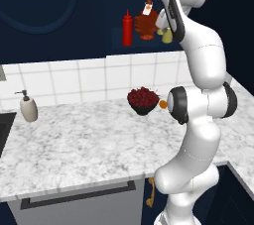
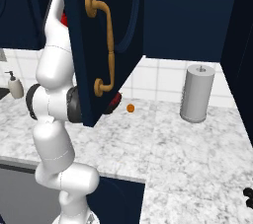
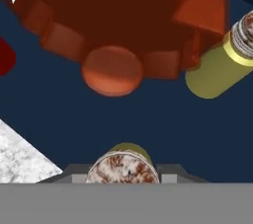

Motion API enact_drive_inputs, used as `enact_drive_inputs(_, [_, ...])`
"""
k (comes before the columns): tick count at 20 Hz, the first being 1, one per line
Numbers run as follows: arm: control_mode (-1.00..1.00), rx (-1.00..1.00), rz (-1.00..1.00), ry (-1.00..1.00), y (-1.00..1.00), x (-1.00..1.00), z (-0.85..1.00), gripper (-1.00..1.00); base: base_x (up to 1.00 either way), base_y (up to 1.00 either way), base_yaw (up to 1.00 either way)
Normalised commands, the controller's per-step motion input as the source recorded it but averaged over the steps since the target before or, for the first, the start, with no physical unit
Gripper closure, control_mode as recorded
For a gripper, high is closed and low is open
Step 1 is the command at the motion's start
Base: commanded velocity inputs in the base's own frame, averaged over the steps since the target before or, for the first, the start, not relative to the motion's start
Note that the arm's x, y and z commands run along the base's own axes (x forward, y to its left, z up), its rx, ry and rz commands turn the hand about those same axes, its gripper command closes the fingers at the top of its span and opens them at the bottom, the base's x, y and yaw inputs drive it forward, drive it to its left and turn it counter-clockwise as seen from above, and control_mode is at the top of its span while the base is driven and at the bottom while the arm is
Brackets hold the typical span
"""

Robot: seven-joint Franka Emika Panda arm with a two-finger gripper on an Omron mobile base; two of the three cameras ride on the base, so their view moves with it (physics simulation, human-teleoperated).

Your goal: Put the shaker and condiment bottle from the counter next to their counterparts in the cabinet.

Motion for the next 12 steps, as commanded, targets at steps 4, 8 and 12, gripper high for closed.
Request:
enact_drive_inputs(4, [-1.00, 0.00, 0.07, 0.00, -0.02, 0.00, 0.00, -1.00, 0.00, 0.00, 0.00])
enact_drive_inputs(8, [-1.00, 0.00, 0.08, 0.00, -0.04, 0.00, 0.00, -1.00, 0.00, 0.00, 0.00])
enact_drive_inputs(12, [-1.00, 0.00, 0.12, -0.04, 0.00, -0.03, 0.41, -1.00, 0.00, 0.00, 0.00])
